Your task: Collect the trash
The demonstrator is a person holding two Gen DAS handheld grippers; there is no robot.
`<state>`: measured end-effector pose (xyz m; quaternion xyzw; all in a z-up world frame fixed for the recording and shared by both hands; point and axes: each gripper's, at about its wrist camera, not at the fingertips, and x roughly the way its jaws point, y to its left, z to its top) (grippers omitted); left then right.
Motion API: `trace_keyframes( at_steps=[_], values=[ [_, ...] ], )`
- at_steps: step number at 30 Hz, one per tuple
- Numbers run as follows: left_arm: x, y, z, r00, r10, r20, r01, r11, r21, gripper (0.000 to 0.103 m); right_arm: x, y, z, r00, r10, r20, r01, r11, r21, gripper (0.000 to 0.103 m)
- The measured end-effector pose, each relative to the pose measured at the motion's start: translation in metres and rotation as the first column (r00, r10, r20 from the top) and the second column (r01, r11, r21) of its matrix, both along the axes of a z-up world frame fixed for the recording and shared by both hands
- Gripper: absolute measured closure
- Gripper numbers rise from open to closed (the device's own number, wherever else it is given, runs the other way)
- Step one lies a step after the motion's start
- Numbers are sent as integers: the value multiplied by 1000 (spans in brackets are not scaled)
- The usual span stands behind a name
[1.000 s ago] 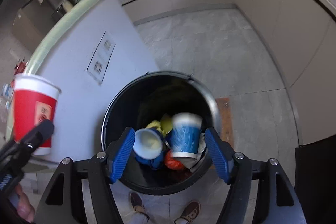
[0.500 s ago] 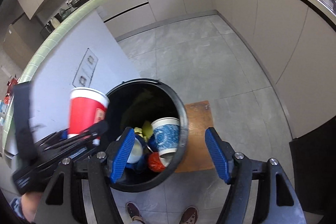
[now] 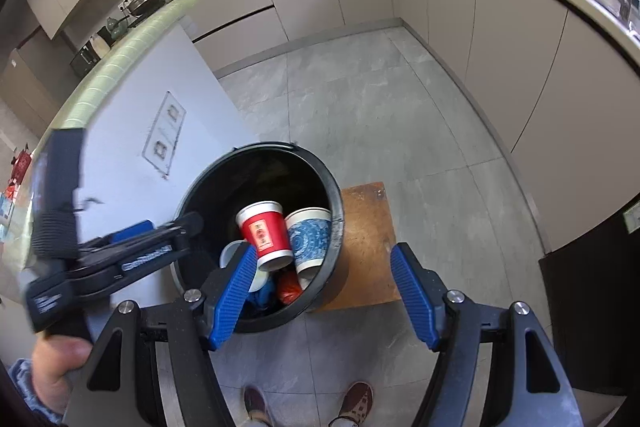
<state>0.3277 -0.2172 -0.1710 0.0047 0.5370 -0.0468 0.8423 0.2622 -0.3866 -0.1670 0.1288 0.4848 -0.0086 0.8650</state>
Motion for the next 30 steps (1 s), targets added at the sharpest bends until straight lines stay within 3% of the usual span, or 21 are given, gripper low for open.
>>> trace_keyframes(
  at_steps=[4, 8, 11, 14, 17, 22, 24, 26, 27, 30],
  values=[
    [-40, 13, 55, 997, -35, 75, 36, 999, -10, 30, -26, 11, 33, 999, -18, 30, 18, 1000, -3, 32],
    [-104, 46, 114, 981, -65, 182, 69, 997, -17, 27, -67, 38, 69, 997, -24, 69, 25, 1000, -7, 32],
    [-152, 80, 142, 964, -72, 257, 76, 997, -5, 18, -111, 76, 94, 993, -12, 117, 14, 1000, -18, 32],
    [-222, 127, 170, 943, -83, 322, 78, 997, 30, 14, -166, 130, 114, 990, 28, 139, -24, 999, -28, 32],
    [-278, 175, 184, 936, -62, 346, 57, 998, 26, 8, -219, 175, 130, 984, 68, 164, -59, 996, -62, 31],
    [-335, 229, 202, 917, -9, 399, -9, 999, 43, 8, -306, 236, 169, 965, 104, 239, -80, 991, -108, 29],
    [-349, 238, 207, 909, 11, 417, -30, 999, 38, 8, -333, 254, 190, 949, 119, 291, -76, 985, -154, 25],
    [-361, 242, 215, 899, 31, 437, -44, 999, 20, 7, -359, 266, 210, 923, 131, 363, -59, 978, -202, 8],
    [-368, 244, 218, 893, 44, 448, -52, 999, 6, 6, -364, 271, 217, 912, 138, 387, -53, 974, -222, 4],
    [-377, 241, 220, 888, 82, 452, -68, 997, -48, 4, -374, 278, 227, 900, 155, 406, -58, 969, -241, 3]
  ],
)
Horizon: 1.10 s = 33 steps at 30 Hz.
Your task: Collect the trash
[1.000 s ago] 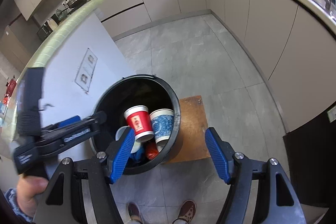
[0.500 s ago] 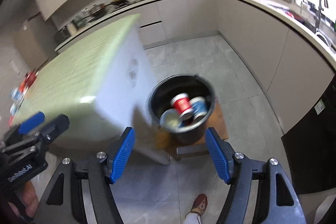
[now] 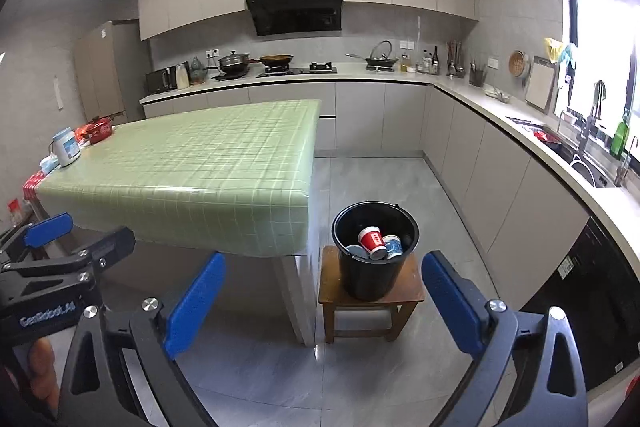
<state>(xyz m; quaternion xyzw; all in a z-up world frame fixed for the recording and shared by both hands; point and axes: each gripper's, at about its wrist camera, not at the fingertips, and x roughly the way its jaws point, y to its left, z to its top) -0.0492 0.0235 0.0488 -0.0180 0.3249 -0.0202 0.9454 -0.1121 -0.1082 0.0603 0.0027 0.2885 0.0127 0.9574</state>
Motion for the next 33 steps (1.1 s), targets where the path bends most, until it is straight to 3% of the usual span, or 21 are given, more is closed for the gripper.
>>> trace_keyframes(
  at_steps=[5, 9, 16, 33],
  values=[
    [0, -11, 1, 999, 49, -1, -50, 998, -31, 4, 2, -15, -1, 1000, 1, -12, 0, 997, 78, 3],
    [-7, -22, -2, 998, 69, 4, -69, 998, 0, 4, -2, -33, -2, 999, -30, -24, 31, 998, 62, 3],
    [-16, -31, -6, 993, 113, 19, -114, 993, 25, 4, -2, -68, -10, 996, -76, -44, 80, 990, 113, 3],
    [-23, -30, -5, 989, 146, 15, -147, 989, 34, 4, -4, -73, -18, 996, -63, -68, 69, 993, 99, 3]
  ],
)
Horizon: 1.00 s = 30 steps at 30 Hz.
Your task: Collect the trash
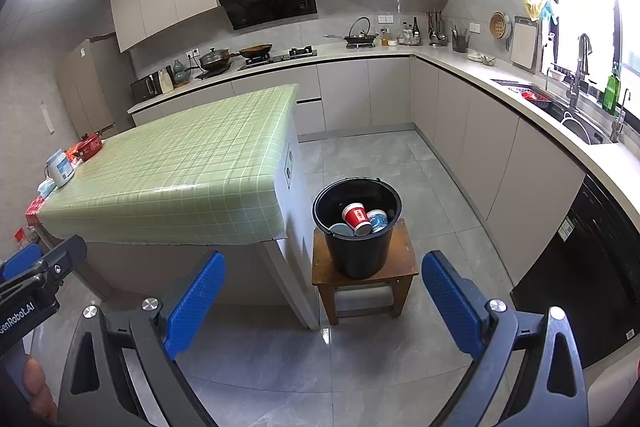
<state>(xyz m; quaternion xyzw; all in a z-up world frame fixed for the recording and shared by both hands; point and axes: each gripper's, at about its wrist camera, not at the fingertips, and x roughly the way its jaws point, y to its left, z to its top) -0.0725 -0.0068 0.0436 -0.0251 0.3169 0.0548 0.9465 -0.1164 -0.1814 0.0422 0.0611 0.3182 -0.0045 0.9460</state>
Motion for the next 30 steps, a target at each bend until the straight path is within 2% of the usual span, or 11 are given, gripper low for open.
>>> trace_keyframes(
  at_steps=[30],
  values=[
    [5, 0, -1, 1000, -3, -17, 3, 1000, -8, 4, 7, 3, -5, 1000, 2, -8, -2, 1000, 2, 3]
  ],
)
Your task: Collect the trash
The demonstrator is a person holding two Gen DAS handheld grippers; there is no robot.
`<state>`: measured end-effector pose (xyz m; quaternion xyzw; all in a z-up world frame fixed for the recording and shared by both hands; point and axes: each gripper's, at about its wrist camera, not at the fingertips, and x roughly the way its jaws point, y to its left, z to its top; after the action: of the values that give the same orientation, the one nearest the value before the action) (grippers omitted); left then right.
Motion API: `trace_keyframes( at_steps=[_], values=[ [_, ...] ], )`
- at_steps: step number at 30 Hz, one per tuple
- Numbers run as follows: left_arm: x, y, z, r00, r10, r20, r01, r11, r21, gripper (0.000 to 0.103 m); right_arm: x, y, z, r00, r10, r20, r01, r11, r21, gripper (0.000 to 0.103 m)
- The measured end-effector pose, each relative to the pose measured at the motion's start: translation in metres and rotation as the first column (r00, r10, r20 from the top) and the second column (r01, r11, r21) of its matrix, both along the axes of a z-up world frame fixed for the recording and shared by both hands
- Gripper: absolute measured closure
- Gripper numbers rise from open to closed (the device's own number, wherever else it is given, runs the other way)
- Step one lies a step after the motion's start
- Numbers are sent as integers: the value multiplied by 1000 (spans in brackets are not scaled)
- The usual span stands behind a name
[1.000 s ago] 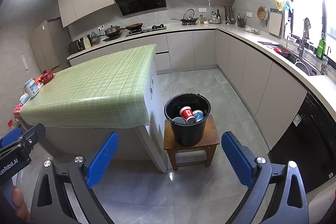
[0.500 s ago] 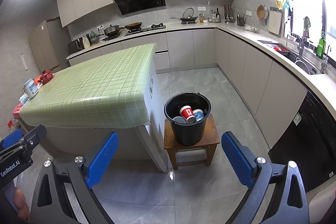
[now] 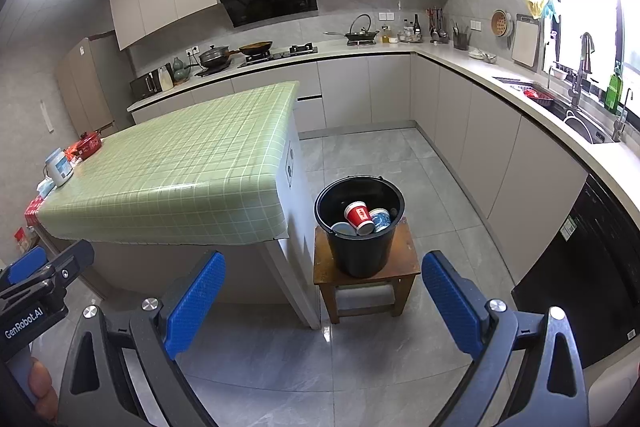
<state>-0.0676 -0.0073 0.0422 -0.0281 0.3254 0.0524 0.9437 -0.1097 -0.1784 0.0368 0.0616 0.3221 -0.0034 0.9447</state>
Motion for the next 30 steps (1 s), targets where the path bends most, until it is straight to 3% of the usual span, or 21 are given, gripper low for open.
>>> trace_keyframes(
  at_steps=[30],
  values=[
    [11, 1, -9, 998, -52, -35, 51, 998, -28, 4, 2, -8, -2, 1000, -13, -9, 13, 1000, -1, 3]
  ],
)
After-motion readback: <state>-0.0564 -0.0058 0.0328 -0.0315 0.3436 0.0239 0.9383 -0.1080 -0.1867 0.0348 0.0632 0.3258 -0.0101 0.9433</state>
